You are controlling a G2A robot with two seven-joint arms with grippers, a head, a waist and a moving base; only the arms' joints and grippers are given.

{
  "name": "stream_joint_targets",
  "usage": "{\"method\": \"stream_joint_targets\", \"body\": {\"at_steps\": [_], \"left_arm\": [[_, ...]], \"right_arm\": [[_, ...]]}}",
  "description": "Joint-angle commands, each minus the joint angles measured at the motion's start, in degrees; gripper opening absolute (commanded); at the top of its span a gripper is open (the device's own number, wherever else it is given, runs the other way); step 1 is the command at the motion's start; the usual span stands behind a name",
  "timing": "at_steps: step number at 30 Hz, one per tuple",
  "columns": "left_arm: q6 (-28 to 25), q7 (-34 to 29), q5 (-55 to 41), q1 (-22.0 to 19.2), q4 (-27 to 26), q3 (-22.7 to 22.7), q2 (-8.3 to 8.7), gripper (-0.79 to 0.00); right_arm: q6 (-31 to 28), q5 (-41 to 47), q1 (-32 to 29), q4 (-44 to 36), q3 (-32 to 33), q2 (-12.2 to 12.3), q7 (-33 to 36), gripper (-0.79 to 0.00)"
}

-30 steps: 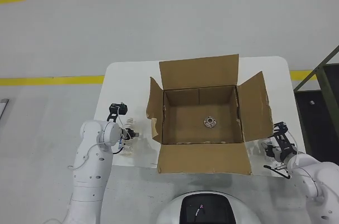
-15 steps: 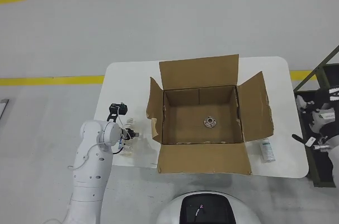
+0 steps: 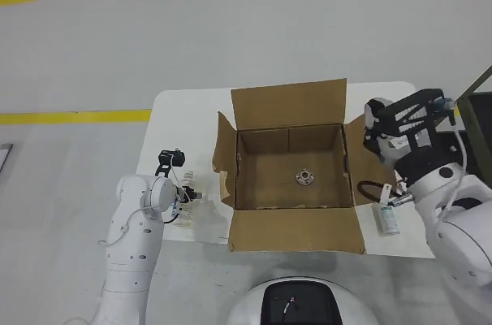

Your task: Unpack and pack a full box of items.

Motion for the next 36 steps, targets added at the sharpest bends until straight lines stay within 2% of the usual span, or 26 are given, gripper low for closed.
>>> {"method": "stream_joint_targets", "body": {"at_steps": [1,4,6,13,26,28,32,36], "left_arm": [[0.0,0.0,0.0,0.0,0.0,0.0,0.0,0.0],[0.0,0.0,0.0,0.0,0.0,0.0,0.0,0.0],[0.0,0.0,0.0,0.0,0.0,0.0,0.0,0.0],[0.0,0.0,0.0,0.0,0.0,0.0,0.0,0.0],[0.0,0.0,0.0,0.0,0.0,0.0,0.0,0.0],[0.0,0.0,0.0,0.0,0.0,0.0,0.0,0.0],[0.0,0.0,0.0,0.0,0.0,0.0,0.0,0.0],[0.0,0.0,0.0,0.0,0.0,0.0,0.0,0.0]], "right_arm": [[1.53,-3.78,2.14,4.63,-5.23,-0.28,2.48,-0.785],[6.98,-5.03,5.24,11.04,-10.73,-1.13,7.27,-0.785],[7.81,-7.74,7.64,16.24,-13.5,-1.51,9.3,-0.785],[10.39,-7.75,12.76,30.11,-18.79,-2.95,12.7,-0.785],[10.39,-7.75,12.76,30.11,-18.79,-2.95,12.7,-0.785],[8.3,-7.72,11.99,30.47,-19.24,-2.9,11.55,-0.785],[7.99,-10.25,12.79,35.78,-21.47,-3.33,12.48,-0.785],[9.75,-8.74,15.43,41.72,-24.22,-4.5,13.95,-0.785]]}}
